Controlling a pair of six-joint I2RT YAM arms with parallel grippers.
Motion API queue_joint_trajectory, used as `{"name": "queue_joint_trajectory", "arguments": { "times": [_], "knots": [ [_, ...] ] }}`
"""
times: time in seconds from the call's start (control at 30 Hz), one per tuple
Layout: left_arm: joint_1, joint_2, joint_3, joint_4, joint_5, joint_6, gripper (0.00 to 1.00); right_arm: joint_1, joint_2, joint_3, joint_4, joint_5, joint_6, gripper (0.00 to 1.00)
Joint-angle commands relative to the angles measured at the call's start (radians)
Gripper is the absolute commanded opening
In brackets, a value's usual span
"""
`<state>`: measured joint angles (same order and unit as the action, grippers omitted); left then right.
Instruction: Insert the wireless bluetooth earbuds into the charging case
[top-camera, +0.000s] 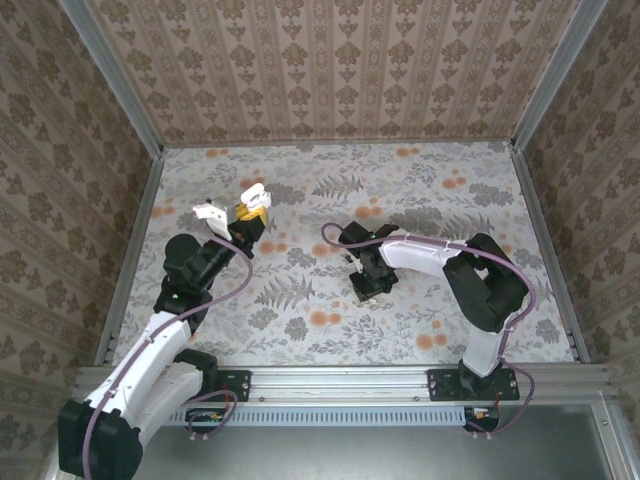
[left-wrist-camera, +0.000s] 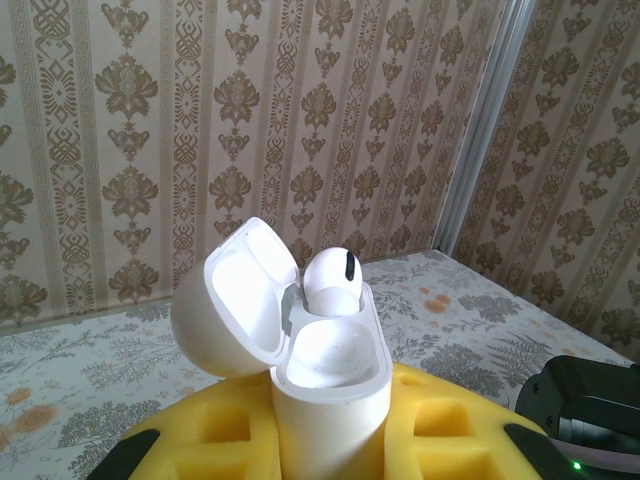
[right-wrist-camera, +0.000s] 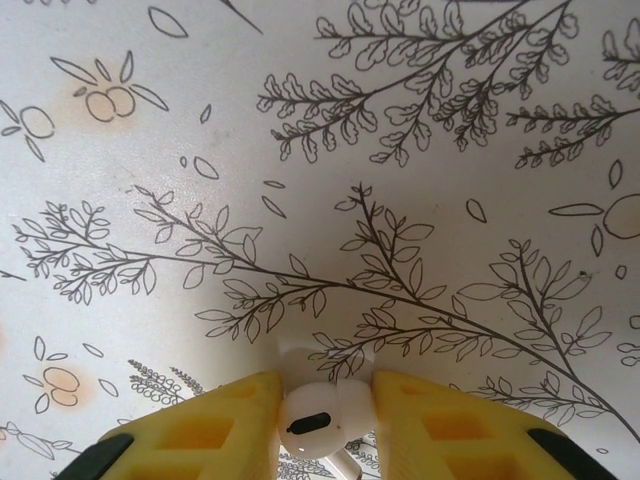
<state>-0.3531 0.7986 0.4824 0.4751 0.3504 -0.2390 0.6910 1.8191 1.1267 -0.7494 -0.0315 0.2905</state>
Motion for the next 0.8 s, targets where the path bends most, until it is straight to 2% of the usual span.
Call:
{"name": "queue_joint_trajectory", "arguments": {
  "times": [0.0,0.17,0.4,0.63,0.77],
  "knots": [
    [-0.006,-0.006,0.032,0.02,-0.002,0.014,0.17,0.007,0.03,0.004,0.0,0.018,0.016,0.3],
    [-0.006,0.003,0.038,0.019,0.004,0.015,0.17,0.007,-0.023,-0.007,0.019,0.028,0.053,0.27],
    [-0.02,0.047,0.052,0.039,0.03,0.01,0.17,-0.017,-0.242,-0.052,0.077,0.064,0.162,0.26],
    [-0.095,0.169,0.097,0.106,0.046,0.019,0.17,-0.049,-0.547,-0.102,0.19,0.091,0.274,0.26],
    [-0.174,0.254,0.128,0.154,0.062,0.024,0.17,-0.057,-0.668,-0.105,0.245,0.123,0.329,0.26]
  ]
}}
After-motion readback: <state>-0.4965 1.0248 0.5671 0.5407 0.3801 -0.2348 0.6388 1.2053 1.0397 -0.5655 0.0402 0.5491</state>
